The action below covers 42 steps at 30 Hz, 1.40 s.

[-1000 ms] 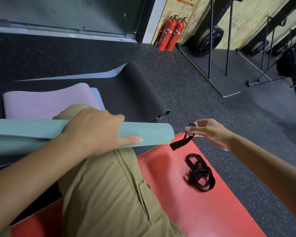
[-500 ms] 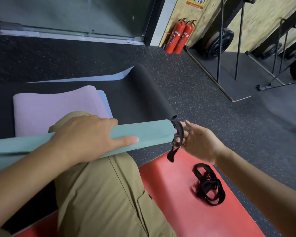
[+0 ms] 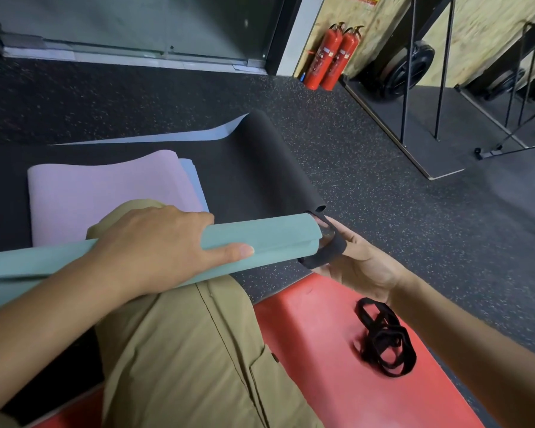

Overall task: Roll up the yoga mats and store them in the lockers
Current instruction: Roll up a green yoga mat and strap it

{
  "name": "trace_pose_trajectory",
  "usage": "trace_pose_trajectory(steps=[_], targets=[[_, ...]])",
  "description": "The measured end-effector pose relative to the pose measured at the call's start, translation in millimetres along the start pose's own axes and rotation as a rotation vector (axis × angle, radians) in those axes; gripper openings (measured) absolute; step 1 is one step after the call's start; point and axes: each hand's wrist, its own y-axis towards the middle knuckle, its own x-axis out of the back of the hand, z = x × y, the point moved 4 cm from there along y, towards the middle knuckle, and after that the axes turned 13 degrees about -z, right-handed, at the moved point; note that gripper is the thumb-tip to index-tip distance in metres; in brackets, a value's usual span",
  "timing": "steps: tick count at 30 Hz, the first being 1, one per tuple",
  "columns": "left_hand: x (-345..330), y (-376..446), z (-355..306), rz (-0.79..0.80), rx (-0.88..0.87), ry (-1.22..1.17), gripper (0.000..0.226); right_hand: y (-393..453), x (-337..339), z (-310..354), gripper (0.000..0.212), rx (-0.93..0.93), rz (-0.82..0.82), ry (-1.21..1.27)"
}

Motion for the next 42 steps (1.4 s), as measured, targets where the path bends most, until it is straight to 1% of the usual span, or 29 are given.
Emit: trace_pose_trajectory(steps=[3,6,7,9,10,11,14,16,19,22,24,26,28,30,31,33,38,42], targets=[[1,0,-2,0.004,0.005,0.015,0.093,1,-4,-1,0.112,-0.011,-0.010,0.000],[2,1,-3,0.022,0.016,0.021,0.092,-2,-16,4,0.118,-0.013,0.009,-0.003],[3,1,-3,0.027,0.022,0.013,0.092,-3,-20,8,0.115,-0.014,0.032,0.005],[3,1,-3,0.026,0.033,-0.012,0.093,-6,-28,15,0.103,0.005,0.114,0.013],[3,2,-2,0.027,0.038,-0.018,0.092,-7,-31,19,0.094,0.023,0.135,-0.009],[3,2,-2,0.034,0.042,-0.016,0.092,-7,-32,21,0.089,0.036,0.133,-0.042],[4,1,-6,0.070,0.032,0.027,0.091,-6,-33,24,0.106,0.020,0.082,-0.122],[5,1,-11,0.074,0.021,0.078,0.086,-3,-38,20,0.098,0.007,0.085,-0.216],[6,0,-16,0.066,0.012,0.128,0.083,4,-50,14,0.074,0.014,0.015,-0.378],[5,0,-14,0.068,0.015,0.129,0.084,12,-57,14,0.067,0.048,-0.058,-0.433],[6,-2,-14,0.074,0.007,0.150,0.088,13,-58,20,0.057,0.110,-0.083,-0.582],[8,-3,-16,0.078,-0.011,0.201,0.090,12,-59,28,0.051,0.195,-0.061,-0.891],[8,-5,-20,0.080,-0.026,0.242,0.090,11,-62,35,0.052,0.282,-0.030,-1.241],[8,-4,-22,0.088,-0.035,0.249,0.092,8,-70,41,0.057,0.372,-0.023,-1.473],[8,-4,-22,0.092,-0.035,0.243,0.094,8,-75,42,0.060,0.414,-0.012,-1.530],[7,-3,-21,0.095,-0.034,0.221,0.096,9,-87,40,0.068,0.467,0.033,-1.560],[7,-4,-21,0.099,-0.023,0.210,0.097,11,-111,31,0.079,0.503,0.071,-1.623],[11,-6,-20,0.117,-0.016,0.224,0.084,12,-123,27,0.077,0.507,0.091,-1.653]])
